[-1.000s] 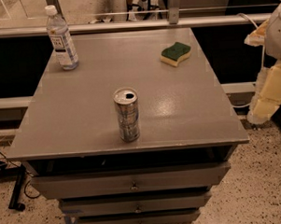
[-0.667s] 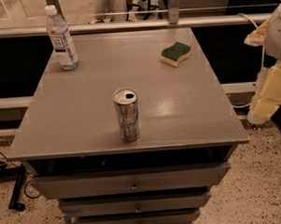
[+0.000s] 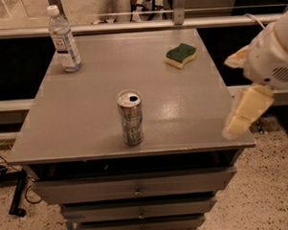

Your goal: Knock redbull can over

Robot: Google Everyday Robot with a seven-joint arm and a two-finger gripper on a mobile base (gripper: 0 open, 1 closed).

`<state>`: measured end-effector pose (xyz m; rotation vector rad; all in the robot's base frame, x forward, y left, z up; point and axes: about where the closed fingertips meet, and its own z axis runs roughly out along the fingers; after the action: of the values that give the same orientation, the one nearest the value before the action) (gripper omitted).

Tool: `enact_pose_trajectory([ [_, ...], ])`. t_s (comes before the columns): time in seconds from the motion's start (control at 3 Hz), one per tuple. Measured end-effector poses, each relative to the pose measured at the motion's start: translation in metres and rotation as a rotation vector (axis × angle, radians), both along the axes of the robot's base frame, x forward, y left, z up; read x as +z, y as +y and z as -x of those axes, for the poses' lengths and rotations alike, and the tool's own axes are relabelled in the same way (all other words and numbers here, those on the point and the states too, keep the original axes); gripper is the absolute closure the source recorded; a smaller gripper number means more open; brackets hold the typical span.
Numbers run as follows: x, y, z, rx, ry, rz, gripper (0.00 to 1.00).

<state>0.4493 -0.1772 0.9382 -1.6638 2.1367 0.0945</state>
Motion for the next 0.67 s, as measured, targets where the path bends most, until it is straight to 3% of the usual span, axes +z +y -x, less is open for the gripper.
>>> enact_pose_trajectory([
  [0.33, -0.026, 0.034, -0.014, 0.034, 0.009, -0.159, 0.0],
  [0.67, -0.05, 0.08, -0.025, 0.077, 0.015, -0.358, 0.0],
])
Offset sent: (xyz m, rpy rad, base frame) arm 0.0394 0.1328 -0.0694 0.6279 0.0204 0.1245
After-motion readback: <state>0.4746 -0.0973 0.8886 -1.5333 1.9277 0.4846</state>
